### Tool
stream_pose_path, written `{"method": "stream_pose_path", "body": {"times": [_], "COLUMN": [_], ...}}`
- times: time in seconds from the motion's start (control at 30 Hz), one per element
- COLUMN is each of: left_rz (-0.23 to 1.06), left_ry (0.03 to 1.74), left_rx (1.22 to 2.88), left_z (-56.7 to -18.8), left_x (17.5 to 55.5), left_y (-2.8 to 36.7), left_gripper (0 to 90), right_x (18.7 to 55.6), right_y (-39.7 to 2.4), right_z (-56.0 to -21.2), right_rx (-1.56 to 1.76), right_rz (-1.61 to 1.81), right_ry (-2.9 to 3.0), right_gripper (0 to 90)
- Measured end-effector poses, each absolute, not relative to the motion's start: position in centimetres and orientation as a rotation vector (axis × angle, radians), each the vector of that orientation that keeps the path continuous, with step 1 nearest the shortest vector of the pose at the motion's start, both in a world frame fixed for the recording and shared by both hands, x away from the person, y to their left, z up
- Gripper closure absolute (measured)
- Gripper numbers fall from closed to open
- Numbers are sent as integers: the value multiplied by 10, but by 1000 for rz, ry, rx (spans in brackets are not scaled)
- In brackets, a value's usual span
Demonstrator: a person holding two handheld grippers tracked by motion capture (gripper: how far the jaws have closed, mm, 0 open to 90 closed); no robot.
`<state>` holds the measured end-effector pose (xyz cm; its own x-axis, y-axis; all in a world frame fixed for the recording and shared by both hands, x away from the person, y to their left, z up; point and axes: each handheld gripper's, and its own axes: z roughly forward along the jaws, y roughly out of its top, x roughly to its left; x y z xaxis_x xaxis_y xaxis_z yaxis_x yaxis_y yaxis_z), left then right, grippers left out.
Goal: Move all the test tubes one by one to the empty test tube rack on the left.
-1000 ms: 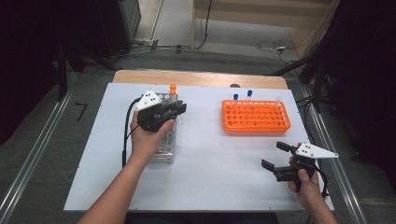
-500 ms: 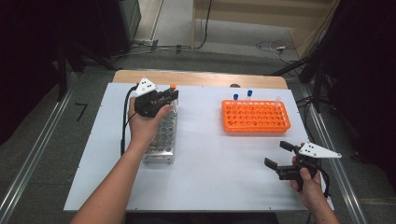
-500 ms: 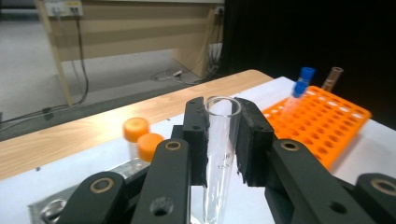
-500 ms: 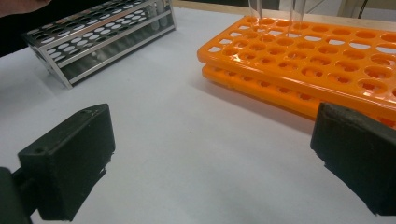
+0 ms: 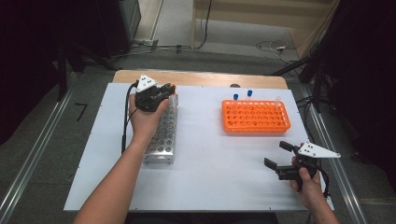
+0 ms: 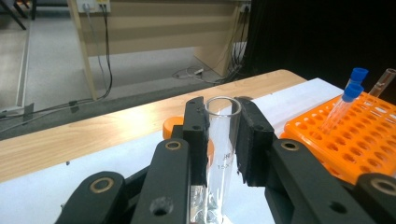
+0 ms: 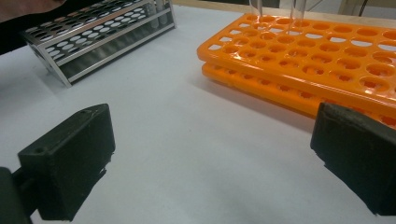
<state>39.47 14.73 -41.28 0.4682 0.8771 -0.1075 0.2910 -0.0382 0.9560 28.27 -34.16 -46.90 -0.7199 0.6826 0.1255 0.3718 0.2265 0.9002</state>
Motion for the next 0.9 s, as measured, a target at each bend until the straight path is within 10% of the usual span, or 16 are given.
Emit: {"method": "stream_pose_path", "body": {"times": [0.9], "left_rz": [668], "left_ry": [1154], "left_rx": [1699], "left_z": [-427], "left_x": [396], "left_y": [138], "left_gripper": [735], "right_x": [283], "right_y": [-341], "right_z": [-470], "right_rx": [985], "right_rz": [1490], "right_ry": [2205], "right_gripper": [0]}}
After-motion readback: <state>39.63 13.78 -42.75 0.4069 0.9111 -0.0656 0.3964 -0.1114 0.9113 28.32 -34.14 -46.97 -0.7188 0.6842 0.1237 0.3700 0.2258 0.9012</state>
